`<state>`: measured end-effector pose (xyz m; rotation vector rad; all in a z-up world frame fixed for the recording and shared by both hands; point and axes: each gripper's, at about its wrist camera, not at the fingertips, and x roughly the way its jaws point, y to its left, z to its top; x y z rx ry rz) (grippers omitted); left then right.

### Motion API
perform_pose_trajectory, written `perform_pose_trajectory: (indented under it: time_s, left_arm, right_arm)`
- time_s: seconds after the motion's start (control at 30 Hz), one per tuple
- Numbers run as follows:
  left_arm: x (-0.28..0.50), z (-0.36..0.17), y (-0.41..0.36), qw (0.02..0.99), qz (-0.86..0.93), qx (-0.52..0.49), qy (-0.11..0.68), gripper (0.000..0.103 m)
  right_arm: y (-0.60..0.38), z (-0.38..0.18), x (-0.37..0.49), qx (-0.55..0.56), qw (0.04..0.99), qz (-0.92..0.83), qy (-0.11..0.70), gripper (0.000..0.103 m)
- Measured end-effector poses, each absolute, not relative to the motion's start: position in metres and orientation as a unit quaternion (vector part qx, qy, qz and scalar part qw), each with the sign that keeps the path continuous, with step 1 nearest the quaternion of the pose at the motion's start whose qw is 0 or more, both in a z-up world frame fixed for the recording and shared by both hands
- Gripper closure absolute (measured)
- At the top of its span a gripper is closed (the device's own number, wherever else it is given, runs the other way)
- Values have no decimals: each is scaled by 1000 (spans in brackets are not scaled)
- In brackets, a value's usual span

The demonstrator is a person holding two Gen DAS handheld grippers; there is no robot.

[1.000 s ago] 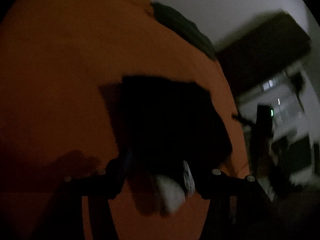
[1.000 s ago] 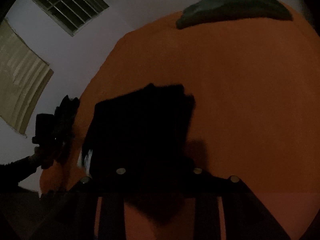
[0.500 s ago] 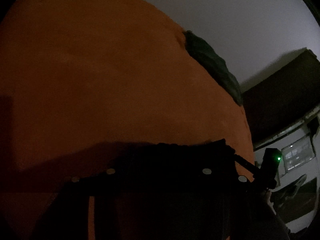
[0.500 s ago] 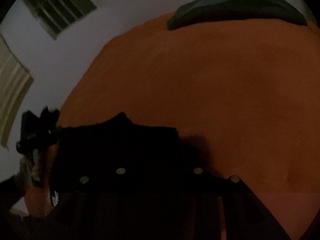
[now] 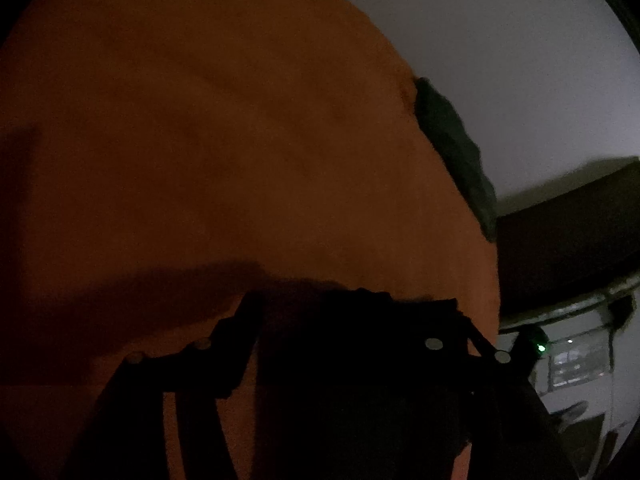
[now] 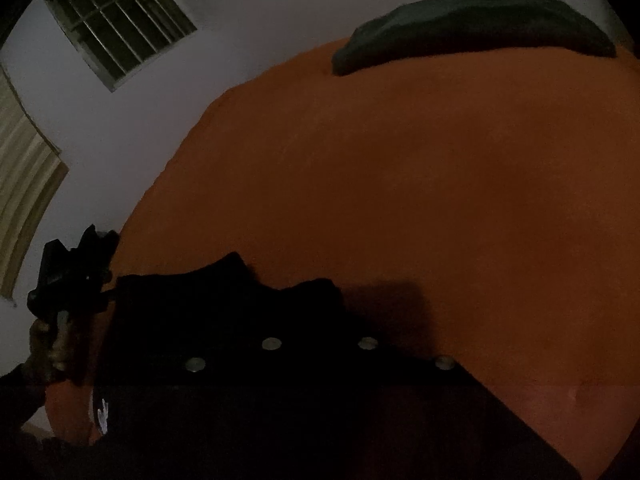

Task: Fold clothes

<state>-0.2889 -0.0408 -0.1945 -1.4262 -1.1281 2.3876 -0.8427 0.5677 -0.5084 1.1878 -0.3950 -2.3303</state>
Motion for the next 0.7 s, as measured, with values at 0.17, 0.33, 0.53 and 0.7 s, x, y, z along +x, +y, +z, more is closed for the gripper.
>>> perform_pose_trajectory:
  time_s: [0.17,0.33,0.53,0.7]
  left_arm:
    - [-292,-194,-14,117,819,-431,-359,81]
    - [-295,-168,1,133,857,-395,-304,96]
    - [-313,-188,-9,111,838,-441,-302,95]
    - [-308,-203,-27,111,811,-452,-355,87]
  right_arm:
    - [571,-502,-831,418,221,-871,-135,101]
    - [584,-483,-823,392,204,-883,-156,103]
    - [586,-485,-829,416,213,-867,-174,95]
    - [558,-517,-854,480,259,-823,-159,38]
